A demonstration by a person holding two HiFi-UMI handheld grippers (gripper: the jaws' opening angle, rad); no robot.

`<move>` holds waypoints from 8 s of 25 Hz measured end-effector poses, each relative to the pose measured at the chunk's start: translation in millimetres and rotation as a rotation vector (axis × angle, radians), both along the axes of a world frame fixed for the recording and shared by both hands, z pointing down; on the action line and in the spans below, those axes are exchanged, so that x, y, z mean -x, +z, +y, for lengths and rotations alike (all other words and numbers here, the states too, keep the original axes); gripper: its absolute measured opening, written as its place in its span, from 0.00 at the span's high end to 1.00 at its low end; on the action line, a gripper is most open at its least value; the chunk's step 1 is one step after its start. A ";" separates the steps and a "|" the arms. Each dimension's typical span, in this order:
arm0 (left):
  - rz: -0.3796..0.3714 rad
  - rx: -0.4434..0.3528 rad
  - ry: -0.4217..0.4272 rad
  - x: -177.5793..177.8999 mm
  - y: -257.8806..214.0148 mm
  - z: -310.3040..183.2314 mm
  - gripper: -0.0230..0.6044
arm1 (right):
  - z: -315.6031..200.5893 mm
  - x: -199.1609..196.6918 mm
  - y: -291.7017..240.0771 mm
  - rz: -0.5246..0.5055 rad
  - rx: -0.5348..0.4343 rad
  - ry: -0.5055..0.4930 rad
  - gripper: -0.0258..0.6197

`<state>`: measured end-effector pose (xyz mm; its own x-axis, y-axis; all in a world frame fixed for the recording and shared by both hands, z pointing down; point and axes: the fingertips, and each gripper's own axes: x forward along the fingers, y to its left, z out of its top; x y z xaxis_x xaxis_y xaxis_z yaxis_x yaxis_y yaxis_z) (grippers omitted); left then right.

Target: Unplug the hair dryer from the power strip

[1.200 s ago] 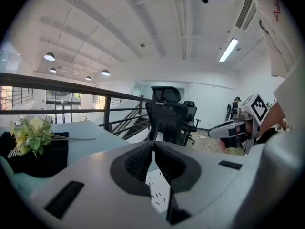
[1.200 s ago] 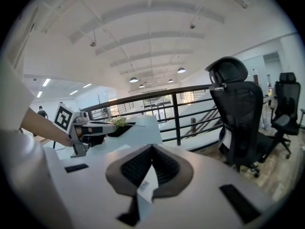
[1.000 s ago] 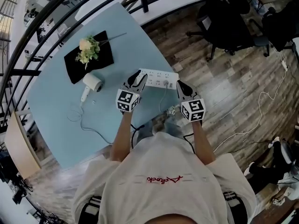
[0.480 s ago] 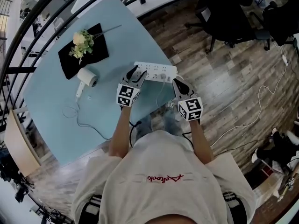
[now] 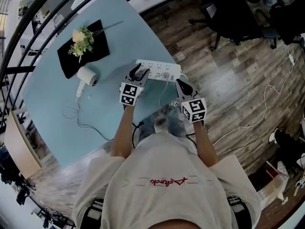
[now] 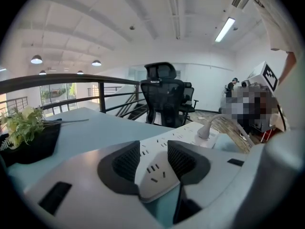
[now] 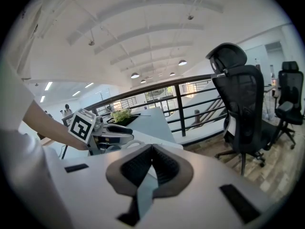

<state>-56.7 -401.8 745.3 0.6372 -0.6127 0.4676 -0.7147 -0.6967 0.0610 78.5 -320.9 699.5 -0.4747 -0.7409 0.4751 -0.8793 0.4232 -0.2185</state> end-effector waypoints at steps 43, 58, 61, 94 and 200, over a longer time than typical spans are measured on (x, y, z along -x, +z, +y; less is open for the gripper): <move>0.008 -0.016 -0.001 2.3 0.8 0.3 0.68 | -18.6 46.1 36.5 0.464 -0.063 -0.515 0.69; 0.003 -0.017 -0.005 2.3 1.1 1.4 0.68 | -24.2 50.8 47.6 0.420 0.066 -0.571 0.77; -0.004 -0.018 -0.009 2.7 1.4 1.2 0.68 | -25.0 51.1 46.8 0.413 0.076 -0.555 0.77; 0.023 -0.036 -0.025 -5.9 -47.9 26.5 0.93 | -26.9 29.6 -24.8 0.316 -0.046 -0.399 0.77; 0.231 -0.346 -0.185 8.9 -243.6 448.1 0.93 | 367.0 -12.0 -183.9 -0.042 -0.318 -0.097 0.77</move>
